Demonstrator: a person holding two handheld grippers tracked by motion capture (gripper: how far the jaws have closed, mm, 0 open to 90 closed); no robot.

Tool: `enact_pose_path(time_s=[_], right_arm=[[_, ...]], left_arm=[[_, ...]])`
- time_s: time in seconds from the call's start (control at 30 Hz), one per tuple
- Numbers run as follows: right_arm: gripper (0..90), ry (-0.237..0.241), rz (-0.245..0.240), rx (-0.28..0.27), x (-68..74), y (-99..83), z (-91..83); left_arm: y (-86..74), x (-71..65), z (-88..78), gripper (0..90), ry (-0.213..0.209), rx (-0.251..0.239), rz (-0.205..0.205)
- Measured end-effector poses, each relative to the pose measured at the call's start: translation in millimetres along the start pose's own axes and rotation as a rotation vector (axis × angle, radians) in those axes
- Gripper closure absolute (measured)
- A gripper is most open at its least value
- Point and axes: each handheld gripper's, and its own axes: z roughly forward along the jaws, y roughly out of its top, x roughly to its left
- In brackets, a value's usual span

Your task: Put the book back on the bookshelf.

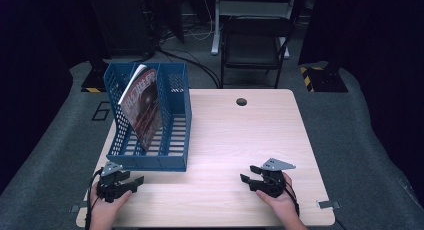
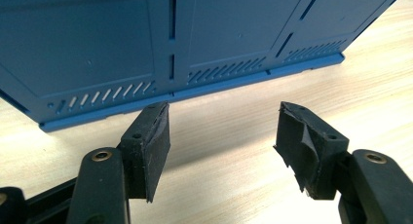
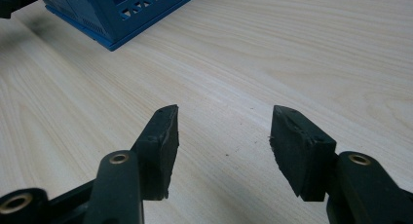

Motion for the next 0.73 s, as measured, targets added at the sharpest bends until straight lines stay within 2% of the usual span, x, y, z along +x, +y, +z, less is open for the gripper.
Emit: enact_pose_path(time_s=[0.1, 0.13, 0.23, 0.27, 0.33, 0.37, 0.4, 0.5, 0.57, 0.6, 0.73], right_arm=[[43.8, 0.009, -0.005, 0.010, 0.7, 0.0, 0.6], [43.8, 0.004, -0.008, 0.008, 1.0, -0.2, 1.0], [43.9, 0.007, -0.018, 0.019, 1.7, -0.1, 1.4], [43.8, 0.010, -0.014, 0.019, 2.3, -0.1, 1.4], [43.9, 0.005, -0.012, 0.021, 2.1, 0.1, 0.8], [43.8, 0.003, -0.014, 0.016, 1.4, 0.1, 1.0], [43.8, 0.002, -0.010, 0.014, 1.2, -0.2, 0.7], [43.8, 0.005, -0.022, 0.013, -1.0, 0.0, 0.5], [43.9, 0.008, -0.018, 0.012, -1.4, -0.1, 0.4], [43.8, 0.004, -0.004, 0.017, -1.0, -0.6, 0.1], [43.6, 0.006, 0.006, 0.025, -2.7, -2.8, 2.6]], left_arm=[[-1.4, 0.6, 2.5, 37.3, -0.002, 0.020, 0.013], [-2.5, 0.3, 4.0, 37.4, 0.006, 0.010, 0.018], [-3.6, 0.0, 3.8, 37.4, -0.012, 0.028, 0.027], [-4.3, -1.3, 5.1, 37.3, -0.009, 0.018, 0.027], [-3.9, -2.2, 5.4, 37.4, -0.020, 0.036, 0.044], [-4.5, -3.5, 7.3, 37.4, -0.020, 0.025, 0.046], [-4.1, -3.9, 7.2, 37.4, -0.027, 0.042, 0.057], [-5.0, -6.7, 10.4, 37.3, -0.030, 0.043, 0.065], [-4.7, -7.7, 11.0, 37.3, -0.038, 0.059, 0.073], [-4.9, -8.4, 12.4, 37.3, -0.037, 0.048, 0.079], [-6.7, -11.2, 18.9, 37.2, -0.047, 0.063, 0.120]])
